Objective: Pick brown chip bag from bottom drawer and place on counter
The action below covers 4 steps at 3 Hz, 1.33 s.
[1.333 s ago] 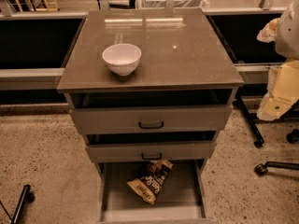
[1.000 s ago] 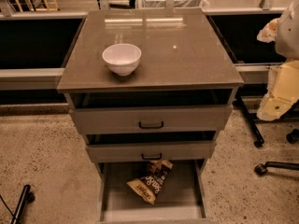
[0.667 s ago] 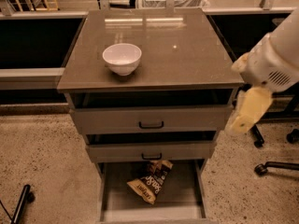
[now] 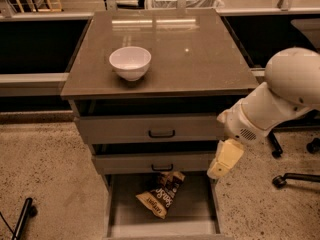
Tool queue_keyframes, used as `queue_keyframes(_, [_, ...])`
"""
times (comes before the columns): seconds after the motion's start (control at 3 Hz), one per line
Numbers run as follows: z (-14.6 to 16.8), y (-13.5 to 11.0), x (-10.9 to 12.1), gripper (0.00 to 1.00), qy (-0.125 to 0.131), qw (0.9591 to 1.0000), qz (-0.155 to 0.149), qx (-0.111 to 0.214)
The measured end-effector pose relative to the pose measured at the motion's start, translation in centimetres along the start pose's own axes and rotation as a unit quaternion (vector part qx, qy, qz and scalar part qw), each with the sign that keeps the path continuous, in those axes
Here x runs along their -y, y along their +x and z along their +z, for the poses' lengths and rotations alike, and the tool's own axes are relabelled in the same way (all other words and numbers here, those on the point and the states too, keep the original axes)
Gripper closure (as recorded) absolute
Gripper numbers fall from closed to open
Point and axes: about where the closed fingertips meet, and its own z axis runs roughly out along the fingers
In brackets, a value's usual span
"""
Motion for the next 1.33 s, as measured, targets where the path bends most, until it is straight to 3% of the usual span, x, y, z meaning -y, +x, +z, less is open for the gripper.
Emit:
queue_keyframes(0.33, [0.6,0.0,-0.2,0.0,-0.007,1.0,-0.005,-0.004])
queue_keyframes(0.67, [8.2,2.8,0.6,0.0,-0.041,0.999,0.015,0.002])
queue_keyframes(1.0, [16.8,6.6,-1.5,0.0,-0.079,0.994,0.051,0.056])
queue_keyframes(1.33, [17.4,9.9,0.8,0.0,-0.032,0.9956,0.032,0.082])
